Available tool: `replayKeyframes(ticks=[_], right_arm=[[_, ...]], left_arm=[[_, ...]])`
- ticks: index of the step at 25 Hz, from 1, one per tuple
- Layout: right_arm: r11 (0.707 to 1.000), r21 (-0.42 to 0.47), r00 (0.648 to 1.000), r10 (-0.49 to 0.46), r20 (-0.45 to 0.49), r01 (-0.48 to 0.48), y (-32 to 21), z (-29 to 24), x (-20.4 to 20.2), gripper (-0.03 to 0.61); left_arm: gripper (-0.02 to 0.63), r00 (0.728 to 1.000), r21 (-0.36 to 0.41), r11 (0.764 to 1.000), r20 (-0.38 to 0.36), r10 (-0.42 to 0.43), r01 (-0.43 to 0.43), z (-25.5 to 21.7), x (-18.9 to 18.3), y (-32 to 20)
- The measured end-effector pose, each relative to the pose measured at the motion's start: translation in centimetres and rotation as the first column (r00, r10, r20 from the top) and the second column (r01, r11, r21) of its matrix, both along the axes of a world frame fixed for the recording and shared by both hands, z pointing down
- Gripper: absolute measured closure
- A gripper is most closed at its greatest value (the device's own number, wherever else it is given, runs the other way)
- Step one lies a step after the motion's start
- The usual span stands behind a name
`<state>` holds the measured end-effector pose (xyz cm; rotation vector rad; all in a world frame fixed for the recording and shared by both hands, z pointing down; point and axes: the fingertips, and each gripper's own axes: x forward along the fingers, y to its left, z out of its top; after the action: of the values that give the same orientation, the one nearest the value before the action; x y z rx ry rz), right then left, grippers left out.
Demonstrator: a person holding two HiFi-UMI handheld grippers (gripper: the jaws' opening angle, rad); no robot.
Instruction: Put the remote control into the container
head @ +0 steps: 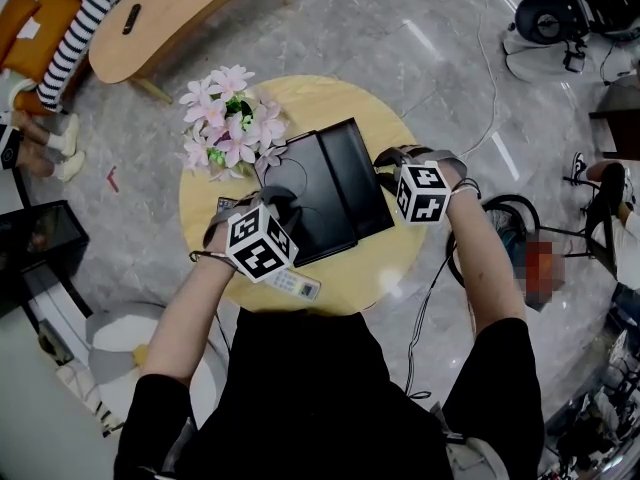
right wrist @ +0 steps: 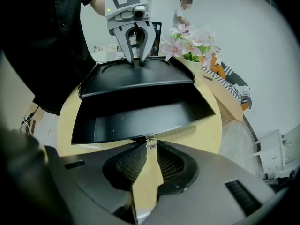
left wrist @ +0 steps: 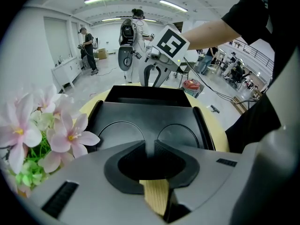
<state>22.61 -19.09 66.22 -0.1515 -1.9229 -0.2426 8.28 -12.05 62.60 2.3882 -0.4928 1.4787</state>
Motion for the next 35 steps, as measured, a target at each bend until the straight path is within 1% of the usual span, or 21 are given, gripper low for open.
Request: replayKeyframes(ticks=[4,16,22,27,29,30,33,35], right_arm=[[1.0,0.009,1.0,0.013,-0.022,-0.013,-0.4,0.2,1.0,0.514],[0.999,0.021,0.998,0.052,-0.045,-0.051,-1.3,0.9,3.5,0.514],[0.998,0.04,0.998,0.041,-0.051,-0.039,-1.6,1.2,3.4,0.512],[0.997,0.022,0.996,0.072,-0.052,-0.071,-1.5,1.4,3.7,0.511],[0.996,0.024,0.995,0.084,-0.049,-0.083,-1.6,1.3,3.8,0.469],[0.996,0.031,0.995,0.09,-0.043,-0.088,-1.7,1.0,3.8,0.46],[0.993,0.07,0.995,0.093,-0.035,-0.09,-1.5,0.0,4.1,0.456],[0.989,0.095,0.993,0.114,-0.016,-0.112,-1.5,-1.2,4.3,0.457]], left_arm=[[0.552,1.0,0.004,1.0,0.004,0.0,0.0,0.1,-0.1,0.0],[0.551,1.0,0.002,1.0,0.006,-0.004,0.004,0.3,-0.1,-0.1],[0.551,1.0,-0.004,1.0,0.017,-0.002,0.002,0.4,-0.2,-0.2],[0.551,1.0,0.007,1.0,0.02,-0.009,0.009,0.4,-0.2,-0.2],[0.552,1.0,0.015,1.0,0.024,-0.011,0.01,0.5,-0.2,-0.2],[0.552,1.0,0.016,1.0,0.026,-0.011,0.011,0.5,-0.2,-0.3],[0.552,1.0,0.016,1.0,0.028,-0.015,0.014,0.4,-0.3,-0.1],[0.552,0.999,0.018,1.0,0.029,-0.018,0.017,0.2,-0.2,-0.1]])
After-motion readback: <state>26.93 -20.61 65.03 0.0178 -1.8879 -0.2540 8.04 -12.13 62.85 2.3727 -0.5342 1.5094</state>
